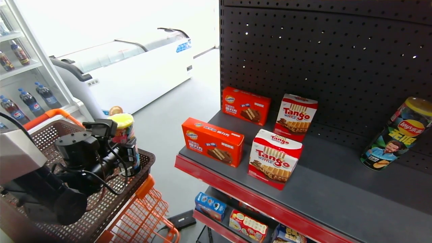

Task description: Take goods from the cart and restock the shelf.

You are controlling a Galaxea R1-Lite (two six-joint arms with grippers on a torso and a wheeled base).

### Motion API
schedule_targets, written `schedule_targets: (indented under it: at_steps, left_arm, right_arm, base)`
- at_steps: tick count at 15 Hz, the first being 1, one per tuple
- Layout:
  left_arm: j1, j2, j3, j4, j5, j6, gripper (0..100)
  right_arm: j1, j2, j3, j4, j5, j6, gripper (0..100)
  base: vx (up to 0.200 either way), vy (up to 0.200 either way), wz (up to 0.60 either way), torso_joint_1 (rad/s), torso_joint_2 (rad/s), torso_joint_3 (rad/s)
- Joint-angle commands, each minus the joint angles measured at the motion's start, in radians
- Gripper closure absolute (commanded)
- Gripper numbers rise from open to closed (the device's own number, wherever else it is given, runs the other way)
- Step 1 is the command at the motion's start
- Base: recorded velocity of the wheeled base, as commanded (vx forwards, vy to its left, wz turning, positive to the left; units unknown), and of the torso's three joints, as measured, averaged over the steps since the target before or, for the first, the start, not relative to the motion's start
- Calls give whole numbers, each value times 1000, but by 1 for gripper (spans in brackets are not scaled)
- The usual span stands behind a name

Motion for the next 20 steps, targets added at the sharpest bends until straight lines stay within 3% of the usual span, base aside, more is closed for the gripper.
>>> schedule_targets:
  at_steps: [1,3,5,7,8,10,12,13,14,17,20]
  left_arm:
    - [-8,-198,9,73,-14,30,100]
    - [-42,-323,-22,147,-36,30,100]
    - [-133,-482,-65,341,-33,24,100]
    - [-217,-625,-118,599,-50,-16,100]
    - [-245,-671,-105,645,-94,-34,100]
    - [-327,-703,-88,657,-209,-67,100]
    - [-349,-705,-74,657,-220,-79,100]
    - [-376,-720,-39,648,-234,-113,100]
    - [-378,-720,-32,647,-241,-111,100]
    - [-403,-738,1,650,-384,-111,100]
    - [-410,-746,-20,648,-383,-108,100]
  right_arm:
    - [0,1,0,0,0,1,0]
    - [0,1,0,0,0,-1,0]
    - [0,0,0,0,0,-1,0]
    - [0,1,0,0,0,1,0]
    - [0,1,0,0,0,-1,0]
    - [-2,0,0,0,0,-1,0]
    - [0,1,0,0,0,-1,0]
    - [-2,1,0,0,0,1,0]
    - [0,1,0,0,0,1,0]
    - [-2,1,0,1,0,-1,0]
    - [0,1,0,0,0,-1,0]
  base:
    - [0,0,0,0,0,0]
    - [0,0,0,0,0,0]
    - [0,0,0,0,0,0]
    - [0,0,0,0,0,0]
    - [0,0,0,0,0,0]
    - [0,0,0,0,0,0]
    - [0,0,0,0,0,0]
    - [0,0,0,0,0,0]
    - [0,0,0,0,0,0]
    - [0,0,0,0,0,0]
    - [0,0,0,0,0,0]
